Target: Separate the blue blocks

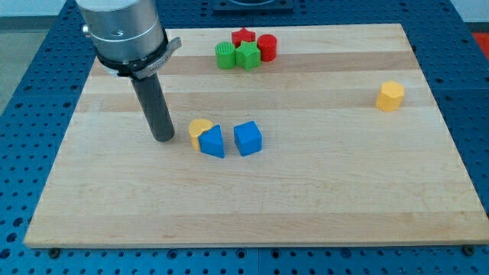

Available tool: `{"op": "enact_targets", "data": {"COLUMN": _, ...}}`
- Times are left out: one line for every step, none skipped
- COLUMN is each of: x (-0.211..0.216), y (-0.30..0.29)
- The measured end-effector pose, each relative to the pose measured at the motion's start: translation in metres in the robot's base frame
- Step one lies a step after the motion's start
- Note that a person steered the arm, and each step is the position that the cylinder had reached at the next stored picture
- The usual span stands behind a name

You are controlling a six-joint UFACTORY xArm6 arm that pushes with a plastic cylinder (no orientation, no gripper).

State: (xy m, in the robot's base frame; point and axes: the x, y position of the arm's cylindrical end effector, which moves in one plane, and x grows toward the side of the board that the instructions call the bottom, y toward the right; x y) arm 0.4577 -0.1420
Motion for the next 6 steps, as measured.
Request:
{"op": "enact_targets", "data": {"x": 0.008, "y": 0.033}}
{"op": "enact_targets", "data": {"x": 0.013, "y": 0.102}}
{"op": "enact_targets", "data": {"x": 0.013, "y": 0.16}}
{"op": "enact_targets", "data": {"x": 0.013, "y": 0.171}}
{"op": "enact_targets", "data": {"x": 0.013, "y": 0.193}}
{"op": "enact_targets", "data": {"x": 0.011, "y": 0.244}}
